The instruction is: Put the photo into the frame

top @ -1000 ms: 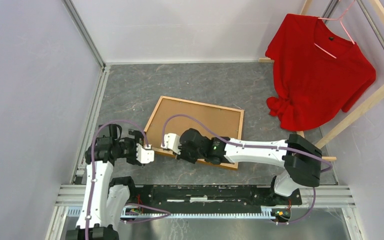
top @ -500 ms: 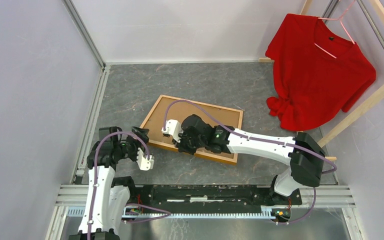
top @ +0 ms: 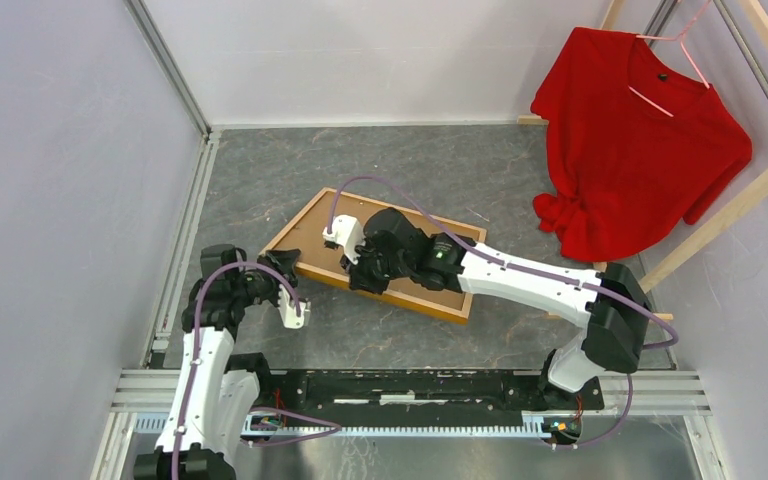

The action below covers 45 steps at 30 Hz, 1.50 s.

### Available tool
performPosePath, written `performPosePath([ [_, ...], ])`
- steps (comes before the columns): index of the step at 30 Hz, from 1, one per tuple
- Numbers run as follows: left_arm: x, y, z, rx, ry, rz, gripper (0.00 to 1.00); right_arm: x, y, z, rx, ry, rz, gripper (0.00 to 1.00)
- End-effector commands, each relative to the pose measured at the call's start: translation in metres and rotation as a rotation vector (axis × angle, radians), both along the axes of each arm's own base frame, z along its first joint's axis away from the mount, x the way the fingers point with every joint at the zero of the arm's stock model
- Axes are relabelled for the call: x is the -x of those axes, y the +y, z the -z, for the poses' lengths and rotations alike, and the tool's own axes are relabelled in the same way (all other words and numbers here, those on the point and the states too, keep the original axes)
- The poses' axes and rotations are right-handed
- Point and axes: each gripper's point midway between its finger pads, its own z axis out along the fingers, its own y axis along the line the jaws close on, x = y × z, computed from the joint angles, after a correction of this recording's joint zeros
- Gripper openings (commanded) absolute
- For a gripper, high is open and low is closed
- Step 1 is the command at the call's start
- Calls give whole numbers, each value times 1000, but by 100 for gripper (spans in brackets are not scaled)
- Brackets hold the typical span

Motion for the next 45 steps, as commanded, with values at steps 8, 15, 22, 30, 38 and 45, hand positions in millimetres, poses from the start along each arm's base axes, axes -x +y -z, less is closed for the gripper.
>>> performPosePath([
  [8, -8, -11, -46, 129, 14, -7, 31, -22, -17, -91, -111, -325, -14, 98],
  [15, -8, -14, -62, 181, 79, -28, 29, -21, -44, -62, 74, -484, -30, 98],
  [22, -11, -14, -70, 199, 102, -38, 28, -28, -50, -46, 196, -594, -66, 85],
  [30, -14, -13, -70, 207, 122, -55, 27, -50, -56, -13, 346, -671, -10, 79],
  [38, -19, -12, -77, 231, 143, -79, 37, -70, -54, -39, 298, -750, 145, 25],
  [45, -30, -12, -113, 430, 206, -190, 100, -71, -37, -88, 141, -720, 207, 11],
])
